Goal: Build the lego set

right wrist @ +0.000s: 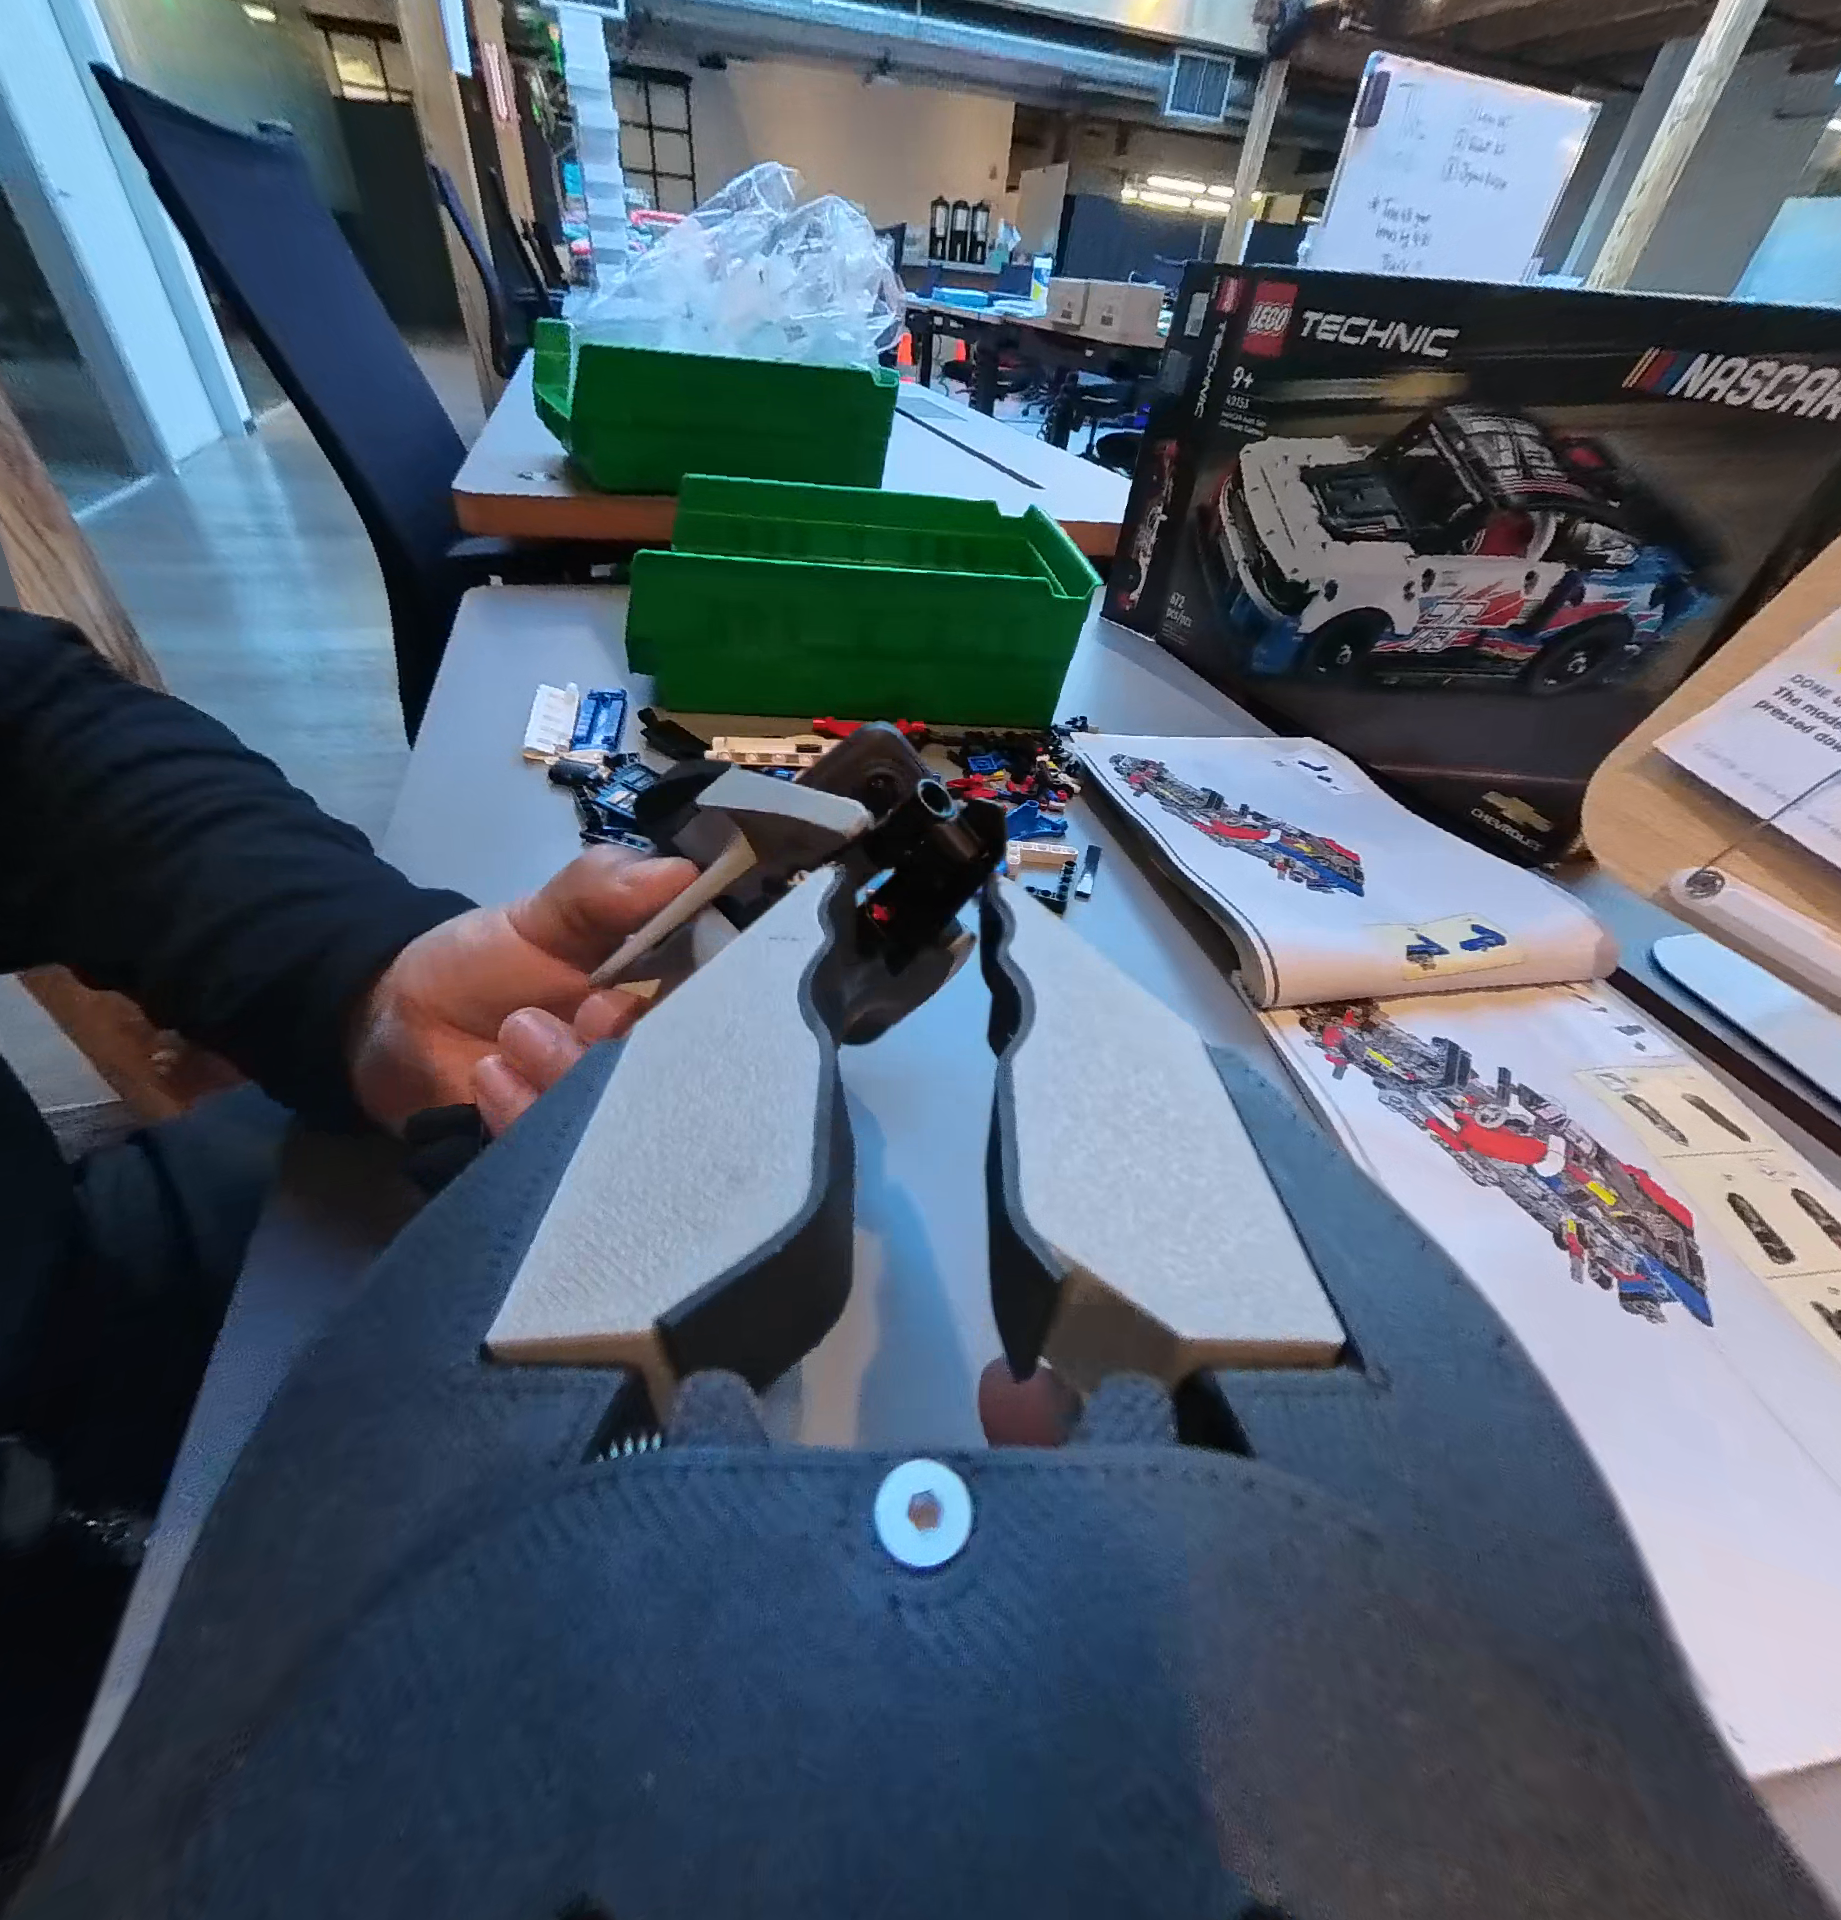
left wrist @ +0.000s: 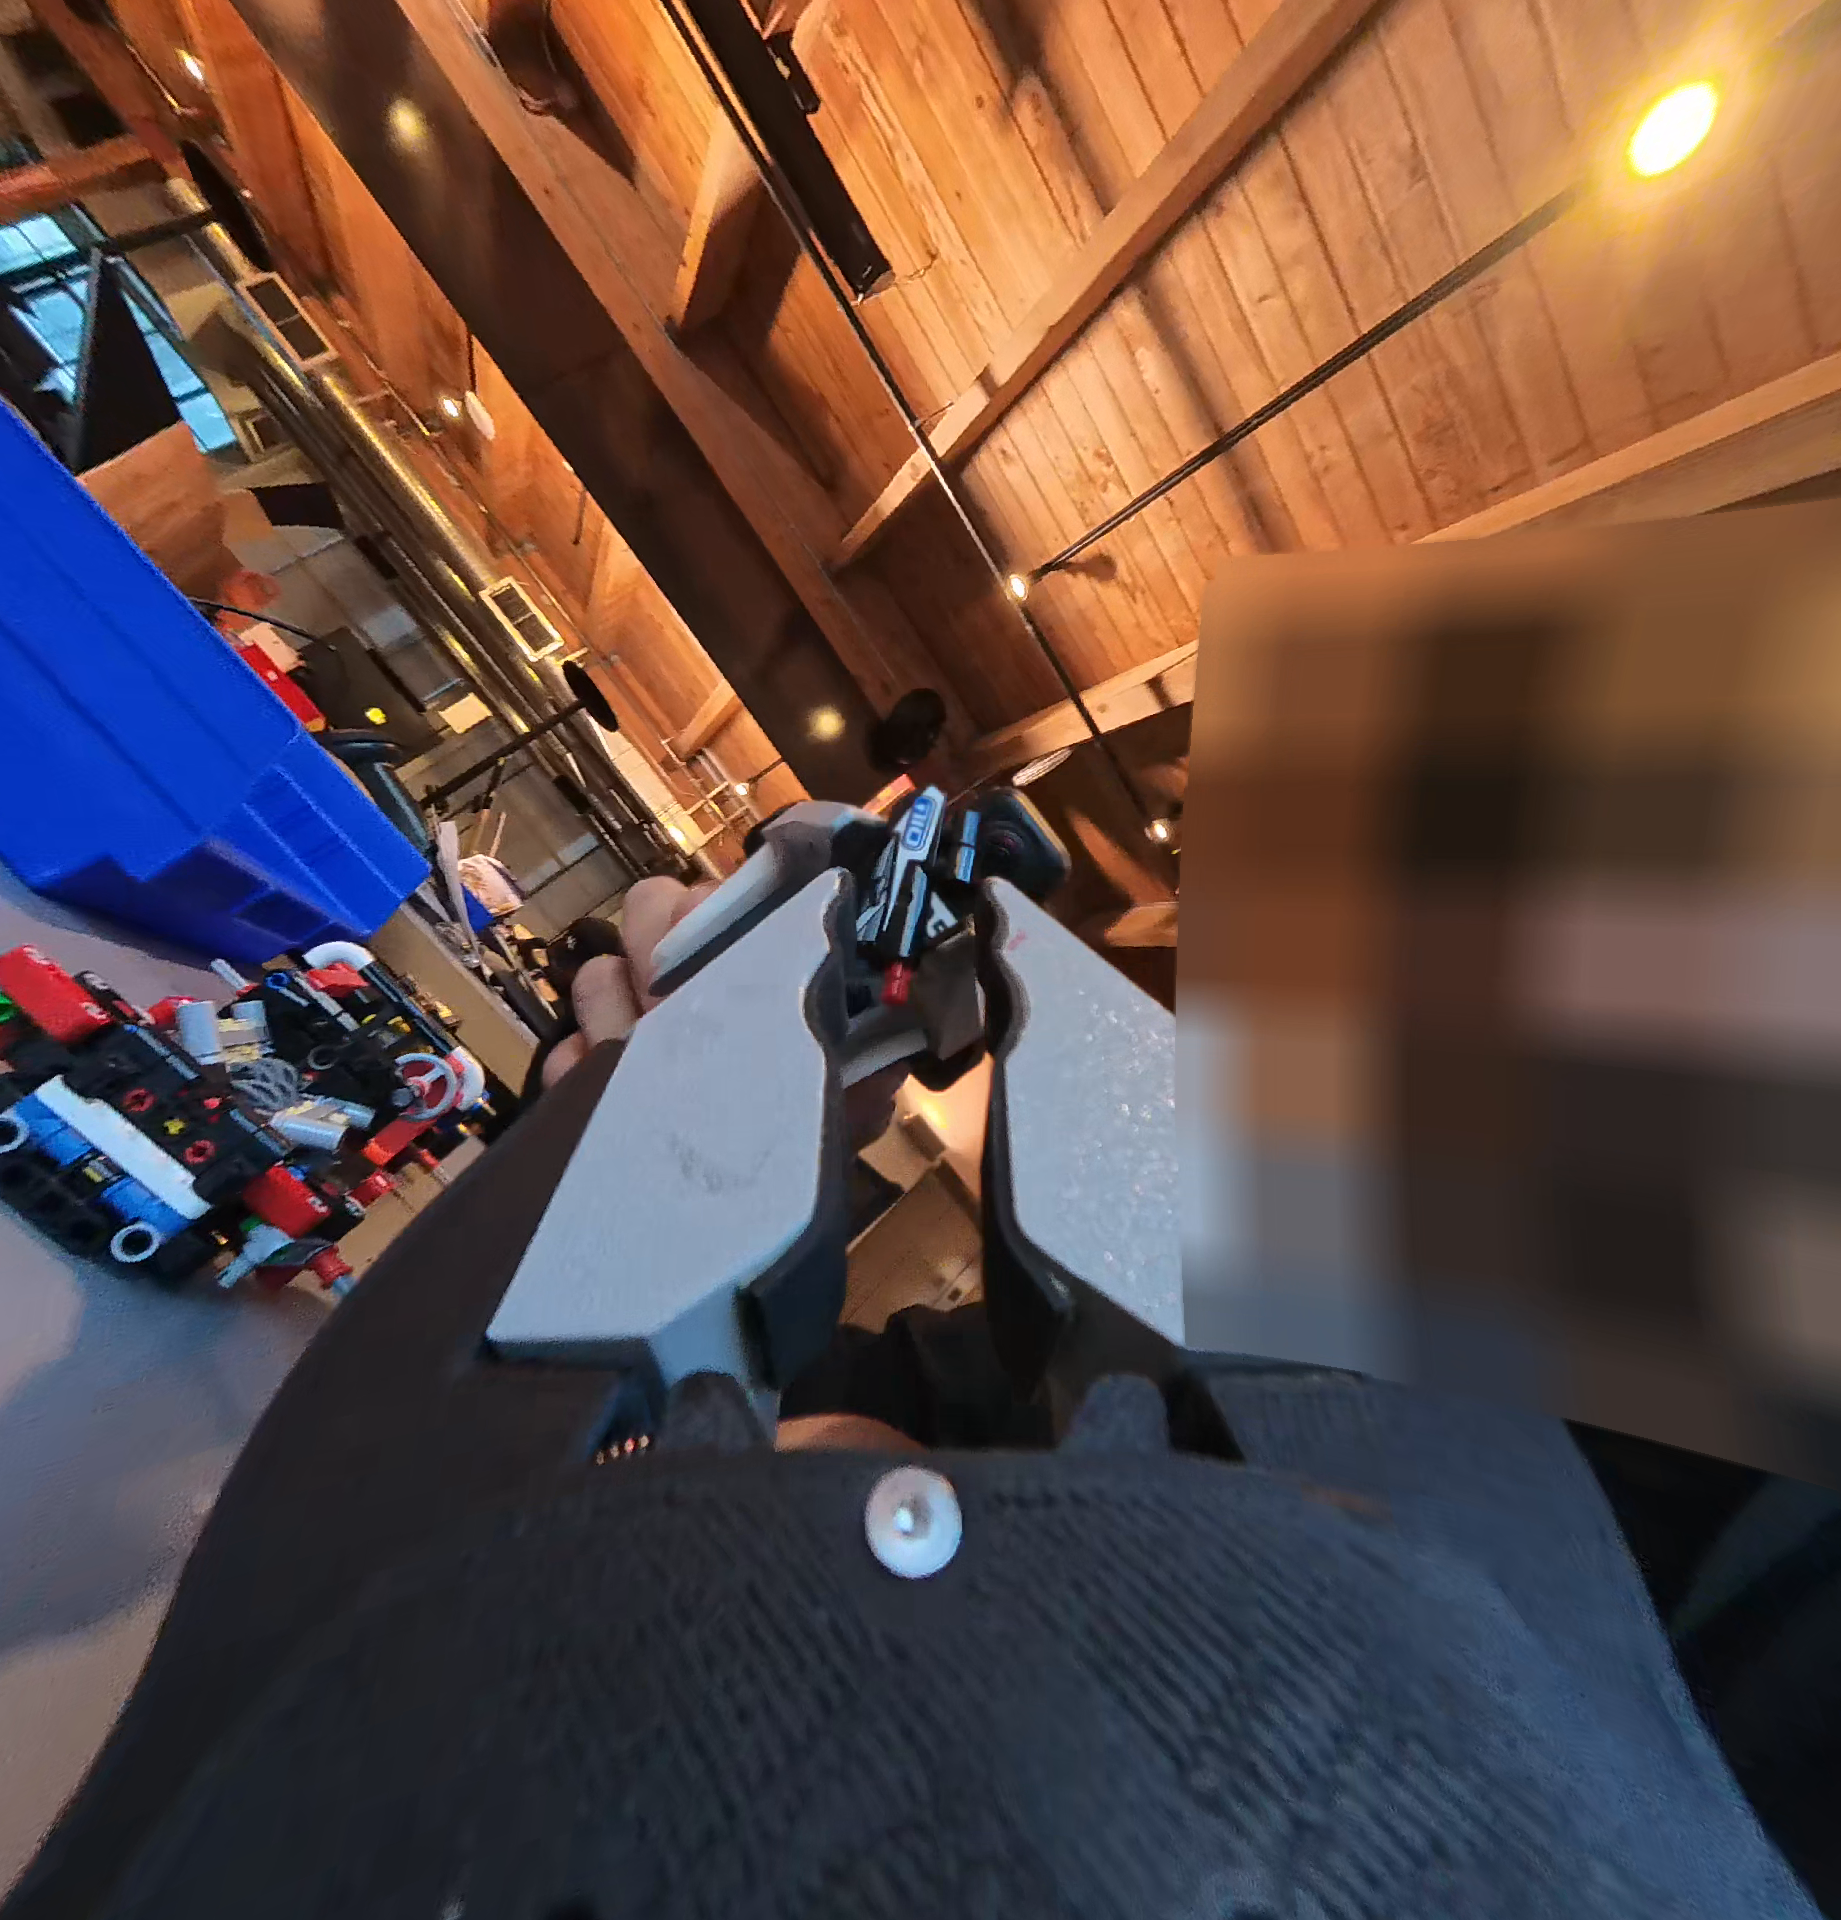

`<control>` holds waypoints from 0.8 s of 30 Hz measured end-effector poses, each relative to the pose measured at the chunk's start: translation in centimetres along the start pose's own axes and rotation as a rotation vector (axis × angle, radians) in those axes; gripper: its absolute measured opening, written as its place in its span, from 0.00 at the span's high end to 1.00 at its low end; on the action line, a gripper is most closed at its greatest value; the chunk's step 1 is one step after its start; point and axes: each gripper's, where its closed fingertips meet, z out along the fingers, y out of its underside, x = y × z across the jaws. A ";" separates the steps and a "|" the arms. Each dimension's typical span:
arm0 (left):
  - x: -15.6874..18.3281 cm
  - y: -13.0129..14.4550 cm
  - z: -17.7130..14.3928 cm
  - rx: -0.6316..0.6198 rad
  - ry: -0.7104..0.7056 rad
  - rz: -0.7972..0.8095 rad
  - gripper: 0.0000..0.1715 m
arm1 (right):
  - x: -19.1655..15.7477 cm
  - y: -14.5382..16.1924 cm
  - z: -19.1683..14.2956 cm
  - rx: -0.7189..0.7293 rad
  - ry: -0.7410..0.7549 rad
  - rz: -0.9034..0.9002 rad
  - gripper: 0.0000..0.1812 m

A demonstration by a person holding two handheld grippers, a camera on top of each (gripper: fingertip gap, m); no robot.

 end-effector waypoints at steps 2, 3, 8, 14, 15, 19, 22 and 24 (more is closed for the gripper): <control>-0.2 0.2 -0.1 -0.011 -0.009 -0.012 0.88 | 0.0 0.3 -0.1 -0.001 0.013 -0.026 0.89; -0.5 0.2 -0.2 -0.016 -0.018 -0.021 0.88 | 0.1 0.5 -0.1 -0.007 0.022 -0.035 0.89; -2.0 1.0 -0.7 -0.079 -0.116 -0.009 0.88 | 0.4 2.2 -0.5 -0.062 0.047 -0.049 0.89; -3.9 2.1 -1.6 -0.217 -0.278 0.068 0.86 | 0.5 4.3 -0.8 -0.148 0.065 -0.095 0.90; -4.1 2.2 -1.8 -0.241 -0.305 0.087 0.85 | 0.5 4.6 -0.9 -0.167 0.072 -0.121 0.90; -5.2 2.9 -3.4 -0.357 -0.439 0.142 0.87 | 0.3 6.2 -1.0 -0.281 0.094 -0.241 0.91; -6.3 3.6 -5.4 -0.492 -0.580 0.170 0.86 | -0.4 8.1 -0.8 -0.381 0.067 -0.307 0.91; -6.5 3.7 -7.1 -0.616 -0.659 0.303 0.85 | -1.5 10.1 -0.8 -0.492 0.009 -0.365 0.91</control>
